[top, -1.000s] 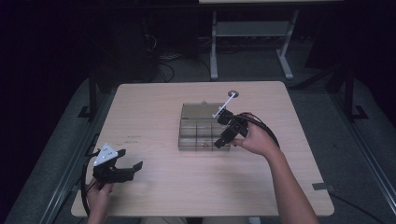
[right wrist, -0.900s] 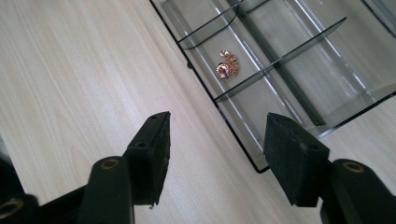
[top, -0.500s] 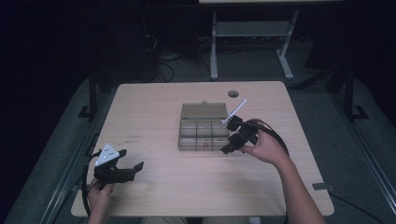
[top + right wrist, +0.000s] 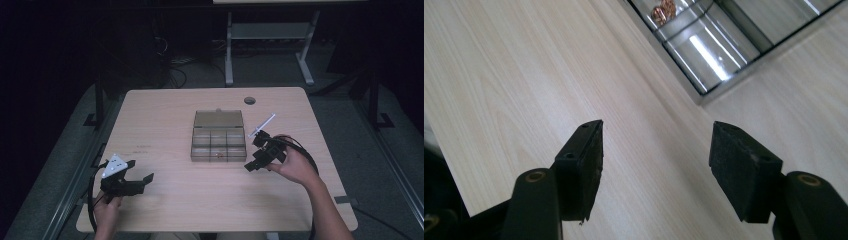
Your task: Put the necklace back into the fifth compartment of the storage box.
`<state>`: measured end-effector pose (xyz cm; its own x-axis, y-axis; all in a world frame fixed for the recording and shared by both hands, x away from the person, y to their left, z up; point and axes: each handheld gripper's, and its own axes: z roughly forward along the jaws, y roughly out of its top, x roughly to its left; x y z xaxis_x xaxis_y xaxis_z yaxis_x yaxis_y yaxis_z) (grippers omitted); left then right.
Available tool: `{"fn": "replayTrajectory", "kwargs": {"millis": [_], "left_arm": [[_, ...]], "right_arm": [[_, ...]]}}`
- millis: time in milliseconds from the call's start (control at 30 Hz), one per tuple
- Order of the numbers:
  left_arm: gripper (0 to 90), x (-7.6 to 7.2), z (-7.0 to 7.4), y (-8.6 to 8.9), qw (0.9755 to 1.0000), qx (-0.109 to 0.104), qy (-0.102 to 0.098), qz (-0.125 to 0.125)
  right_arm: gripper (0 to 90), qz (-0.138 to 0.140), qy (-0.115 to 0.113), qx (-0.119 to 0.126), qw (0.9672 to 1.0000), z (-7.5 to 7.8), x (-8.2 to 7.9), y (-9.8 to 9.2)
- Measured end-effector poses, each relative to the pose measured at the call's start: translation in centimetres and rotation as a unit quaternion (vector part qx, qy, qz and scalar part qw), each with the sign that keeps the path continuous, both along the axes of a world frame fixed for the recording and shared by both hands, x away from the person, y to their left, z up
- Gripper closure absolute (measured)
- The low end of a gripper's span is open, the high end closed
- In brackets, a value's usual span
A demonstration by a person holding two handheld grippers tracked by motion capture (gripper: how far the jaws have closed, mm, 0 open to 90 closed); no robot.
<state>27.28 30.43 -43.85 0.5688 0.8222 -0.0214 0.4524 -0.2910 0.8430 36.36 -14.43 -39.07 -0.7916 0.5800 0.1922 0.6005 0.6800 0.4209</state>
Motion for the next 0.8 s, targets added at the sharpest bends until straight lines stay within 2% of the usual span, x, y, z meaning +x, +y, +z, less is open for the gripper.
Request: {"fn": "replayTrajectory", "kwargs": {"millis": [800], "left_arm": [[13.1,-0.1,-0.1,-0.1,1.0,0.004,-0.001,-0.001]], "right_arm": [[37.8,-0.029,0.006,-0.001,0.9996,-2.4,-2.6,-4.1]]}}
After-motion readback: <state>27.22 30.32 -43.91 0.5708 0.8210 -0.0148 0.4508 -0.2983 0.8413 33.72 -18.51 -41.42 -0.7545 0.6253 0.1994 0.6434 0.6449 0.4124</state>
